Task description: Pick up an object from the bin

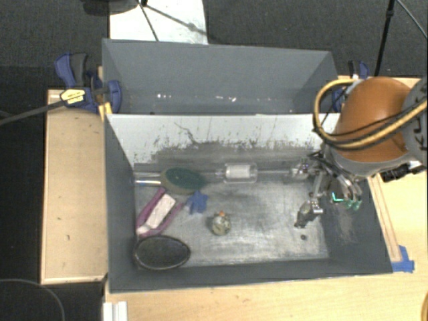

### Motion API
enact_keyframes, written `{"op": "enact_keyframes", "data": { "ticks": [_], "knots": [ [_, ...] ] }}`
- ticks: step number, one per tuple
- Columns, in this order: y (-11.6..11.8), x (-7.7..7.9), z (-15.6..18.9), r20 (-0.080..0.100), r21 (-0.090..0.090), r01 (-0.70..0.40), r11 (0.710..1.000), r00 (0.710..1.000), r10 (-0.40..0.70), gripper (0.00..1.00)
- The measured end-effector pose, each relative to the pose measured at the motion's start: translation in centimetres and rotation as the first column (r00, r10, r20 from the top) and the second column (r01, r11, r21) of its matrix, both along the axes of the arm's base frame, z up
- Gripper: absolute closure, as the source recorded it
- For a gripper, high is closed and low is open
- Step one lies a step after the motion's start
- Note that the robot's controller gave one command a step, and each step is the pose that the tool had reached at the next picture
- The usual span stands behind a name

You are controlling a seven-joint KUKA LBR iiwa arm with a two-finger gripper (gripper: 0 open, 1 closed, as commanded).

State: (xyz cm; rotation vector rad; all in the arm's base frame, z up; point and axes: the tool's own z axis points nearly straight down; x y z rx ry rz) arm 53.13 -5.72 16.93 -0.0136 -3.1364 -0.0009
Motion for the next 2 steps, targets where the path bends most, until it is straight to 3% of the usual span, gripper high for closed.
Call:
{"op": "enact_keyframes", "data": {
  "ticks": [1, 2],
  "knots": [
    [14.0, -1.7, 3.3, 0.012, 0.002, -0.256, 0.967, 0.967, 0.256, 0.00],
    [18.8, 3.9, -7.1, 0.019, -0.004, -0.517, 0.856, 0.856, 0.517, 0.00]
  ]
}}
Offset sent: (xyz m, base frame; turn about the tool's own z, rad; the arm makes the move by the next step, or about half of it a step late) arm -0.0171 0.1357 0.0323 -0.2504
